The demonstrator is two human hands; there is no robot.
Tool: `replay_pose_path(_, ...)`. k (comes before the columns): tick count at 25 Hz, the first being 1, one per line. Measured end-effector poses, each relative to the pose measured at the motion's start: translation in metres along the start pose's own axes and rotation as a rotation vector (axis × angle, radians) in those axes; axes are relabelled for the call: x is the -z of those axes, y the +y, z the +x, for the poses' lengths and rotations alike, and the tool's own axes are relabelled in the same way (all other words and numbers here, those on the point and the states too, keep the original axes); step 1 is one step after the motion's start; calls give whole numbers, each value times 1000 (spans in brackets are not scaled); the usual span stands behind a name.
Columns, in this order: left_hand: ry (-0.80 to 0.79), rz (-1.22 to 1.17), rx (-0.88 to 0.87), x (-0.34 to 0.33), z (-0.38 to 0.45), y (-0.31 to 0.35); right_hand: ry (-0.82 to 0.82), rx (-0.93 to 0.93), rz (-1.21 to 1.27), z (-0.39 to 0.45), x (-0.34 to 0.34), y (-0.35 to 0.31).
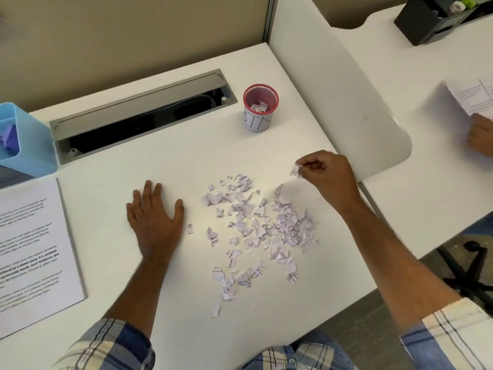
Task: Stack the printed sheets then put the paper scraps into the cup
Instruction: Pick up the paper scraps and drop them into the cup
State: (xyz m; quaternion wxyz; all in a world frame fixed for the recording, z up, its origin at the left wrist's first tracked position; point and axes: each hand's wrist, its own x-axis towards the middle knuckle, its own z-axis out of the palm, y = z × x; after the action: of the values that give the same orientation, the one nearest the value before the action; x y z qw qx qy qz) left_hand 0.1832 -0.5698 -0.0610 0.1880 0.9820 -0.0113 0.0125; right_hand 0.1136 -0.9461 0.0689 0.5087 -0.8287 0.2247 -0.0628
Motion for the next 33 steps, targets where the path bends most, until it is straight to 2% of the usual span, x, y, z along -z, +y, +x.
replay_pose_path(4,-23,-7,16,3,1,3,-55,119,51,77,-18,-34)
replay_pose_path(10,-5,12,24,2,1,5,-2,275,-229,166,-50,-51)
replay_pose_path(14,10,33,29,2,1,6,-46,314,-387,192,-56,-47)
replay_pose_path(16,11,29,33,1,2,5,-48,322,-374,192,-54,-46)
replay_pose_path(20,-3,24,34,3,2,5,39,330,-170,171,-41,-42)
replay_pose_path(22,-13,19,38,3,2,6,29,304,-88,149,-32,-32)
replay_pose_path(25,-7,17,45,3,1,7,-76,214,-82,107,-17,3)
replay_pose_path(29,8,9,52,2,1,7,-344,57,-185,48,9,59)
replay_pose_path(33,37,16,40,0,0,5,-551,-19,-262,-1,33,94)
